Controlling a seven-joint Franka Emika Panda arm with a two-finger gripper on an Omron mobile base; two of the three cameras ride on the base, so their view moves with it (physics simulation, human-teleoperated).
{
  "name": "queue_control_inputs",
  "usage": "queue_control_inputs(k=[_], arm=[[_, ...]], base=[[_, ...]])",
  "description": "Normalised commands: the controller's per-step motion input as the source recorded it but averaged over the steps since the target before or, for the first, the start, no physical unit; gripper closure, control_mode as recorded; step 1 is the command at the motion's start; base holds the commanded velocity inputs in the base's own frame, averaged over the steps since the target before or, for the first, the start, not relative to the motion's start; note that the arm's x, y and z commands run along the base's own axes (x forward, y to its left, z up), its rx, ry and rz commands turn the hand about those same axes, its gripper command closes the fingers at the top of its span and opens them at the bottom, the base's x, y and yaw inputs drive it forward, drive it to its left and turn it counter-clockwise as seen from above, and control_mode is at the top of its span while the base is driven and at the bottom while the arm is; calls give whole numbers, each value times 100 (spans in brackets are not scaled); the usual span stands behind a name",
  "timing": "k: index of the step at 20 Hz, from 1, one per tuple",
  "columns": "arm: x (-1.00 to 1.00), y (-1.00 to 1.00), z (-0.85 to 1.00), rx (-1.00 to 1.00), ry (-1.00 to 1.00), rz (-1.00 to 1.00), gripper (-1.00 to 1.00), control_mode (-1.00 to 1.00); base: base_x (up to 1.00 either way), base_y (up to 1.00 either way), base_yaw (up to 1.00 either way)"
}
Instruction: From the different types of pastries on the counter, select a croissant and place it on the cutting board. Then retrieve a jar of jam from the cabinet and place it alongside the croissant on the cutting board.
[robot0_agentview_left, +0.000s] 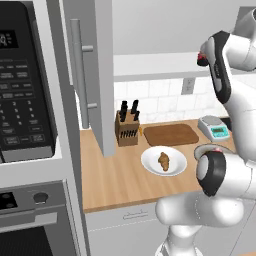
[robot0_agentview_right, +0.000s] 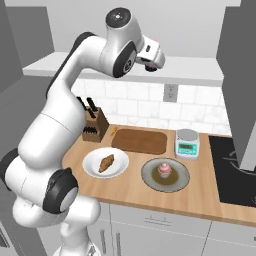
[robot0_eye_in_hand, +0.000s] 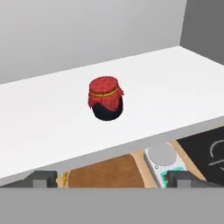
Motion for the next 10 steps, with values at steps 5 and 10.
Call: queue_control_inputs(k=[5,10], arm=[[3,1,6,-24,-23,0,-100,-100],[-1,27,1,-3,-3,0,-100,-100]], base=[[0,0,0],[0,0,0]])
